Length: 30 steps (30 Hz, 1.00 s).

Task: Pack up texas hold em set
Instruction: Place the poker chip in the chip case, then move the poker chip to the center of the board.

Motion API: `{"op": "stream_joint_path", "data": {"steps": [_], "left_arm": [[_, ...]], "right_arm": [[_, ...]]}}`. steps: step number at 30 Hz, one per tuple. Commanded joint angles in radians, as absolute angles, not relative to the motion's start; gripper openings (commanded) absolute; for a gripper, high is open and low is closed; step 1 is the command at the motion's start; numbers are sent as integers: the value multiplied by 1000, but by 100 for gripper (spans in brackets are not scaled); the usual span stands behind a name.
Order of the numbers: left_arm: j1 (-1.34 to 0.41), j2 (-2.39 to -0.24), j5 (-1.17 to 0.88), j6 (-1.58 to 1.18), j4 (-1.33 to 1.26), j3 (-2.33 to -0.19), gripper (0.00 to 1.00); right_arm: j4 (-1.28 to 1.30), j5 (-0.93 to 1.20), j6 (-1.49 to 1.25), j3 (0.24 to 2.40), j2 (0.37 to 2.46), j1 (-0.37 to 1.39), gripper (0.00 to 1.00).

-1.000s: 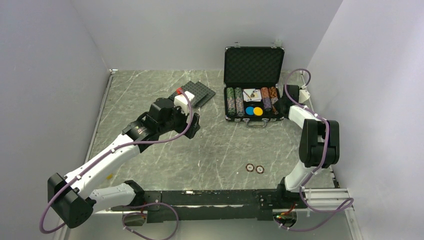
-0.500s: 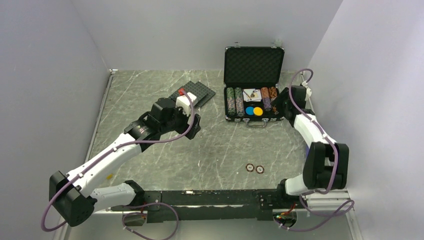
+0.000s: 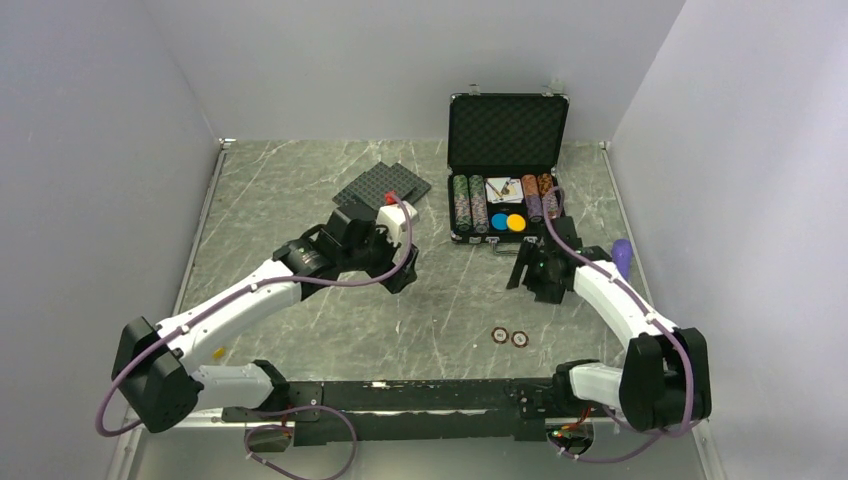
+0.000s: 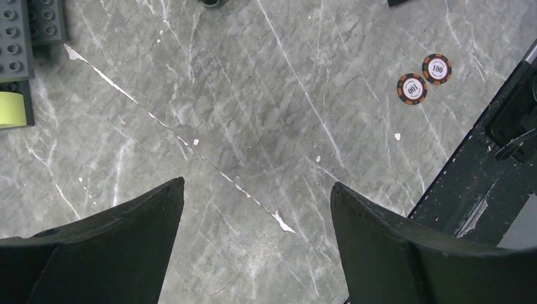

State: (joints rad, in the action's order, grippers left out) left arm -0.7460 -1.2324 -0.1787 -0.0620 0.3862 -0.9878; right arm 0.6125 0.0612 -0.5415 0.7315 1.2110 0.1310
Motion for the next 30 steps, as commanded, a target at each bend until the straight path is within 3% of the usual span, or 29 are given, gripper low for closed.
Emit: {"op": "stream_joint_path", "data": {"steps": [1,17,30], "left_arm": [[-750,-1176,-175,-37,367,-1001,89],[-798,-1172,-191,-49,372,-1002,89],[-810,-1171,-191,-51,374,-1002,89]], "right_arm": [[751,55,-585,689,1195,197,75],[885,-129,-762,675,1282,458,72],[776,-69,-809,595,1280,488,71]]}}
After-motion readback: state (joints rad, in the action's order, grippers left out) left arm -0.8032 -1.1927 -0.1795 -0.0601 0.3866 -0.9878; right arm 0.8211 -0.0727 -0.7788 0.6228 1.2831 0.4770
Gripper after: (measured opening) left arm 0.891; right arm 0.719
